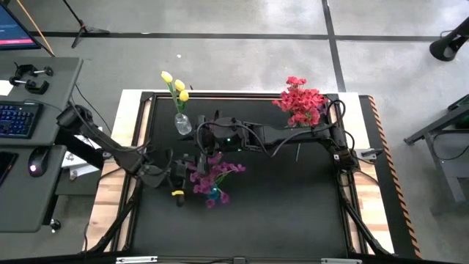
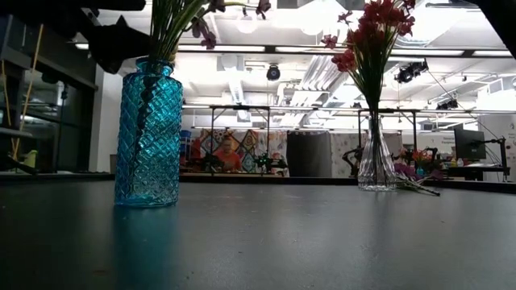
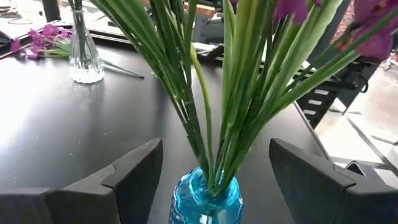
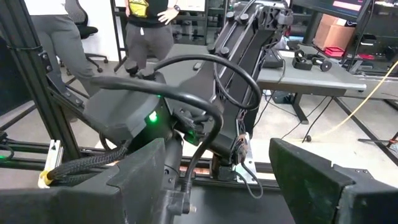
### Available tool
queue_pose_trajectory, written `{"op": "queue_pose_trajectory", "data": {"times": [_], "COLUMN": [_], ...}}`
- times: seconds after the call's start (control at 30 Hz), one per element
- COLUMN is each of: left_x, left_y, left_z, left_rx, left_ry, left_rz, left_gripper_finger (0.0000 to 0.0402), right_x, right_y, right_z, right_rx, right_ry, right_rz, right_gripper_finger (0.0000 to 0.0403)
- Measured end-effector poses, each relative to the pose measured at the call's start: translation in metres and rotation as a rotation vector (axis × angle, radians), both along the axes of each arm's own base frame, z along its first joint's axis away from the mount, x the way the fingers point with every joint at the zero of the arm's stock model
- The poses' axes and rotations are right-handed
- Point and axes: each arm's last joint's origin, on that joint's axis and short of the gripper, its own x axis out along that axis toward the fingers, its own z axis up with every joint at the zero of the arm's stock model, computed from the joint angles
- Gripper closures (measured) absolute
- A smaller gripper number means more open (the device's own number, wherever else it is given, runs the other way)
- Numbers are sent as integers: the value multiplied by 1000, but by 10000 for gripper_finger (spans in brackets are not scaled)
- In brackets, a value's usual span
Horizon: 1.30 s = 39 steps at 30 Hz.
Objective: Sort flowers into vase by color
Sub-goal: Put the bottom violet flowers into the blue vase
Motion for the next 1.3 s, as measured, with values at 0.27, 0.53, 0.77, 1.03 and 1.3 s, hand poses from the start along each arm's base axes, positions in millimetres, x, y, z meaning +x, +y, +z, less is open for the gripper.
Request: {"op": "queue_pose_trajectory", "data": {"times": [0.27,0.53,0.77,1.03,1.3], "left_x": [10,21,26,26,26], "left_y": [-2,1,7,8,8], "left_z": [-8,-12,-16,-16,-16], "left_rx": [-6,31,39,67,84], "left_ry": [6,-30,-14,-11,-14], "left_rz": [-44,-20,9,-19,2], "left_gripper_finger": [119,119,119,123,238], "right_x": [0,0,0,0,0], "right_y": [0,0,0,-3,-4], "right_z": [0,0,0,0,0], "right_rx": [0,-2,-3,-2,-2], "right_ry": [0,0,0,0,0], "right_rz": [-2,-14,-14,-19,-20], "right_gripper_finger": [128,128,128,128,128]}}
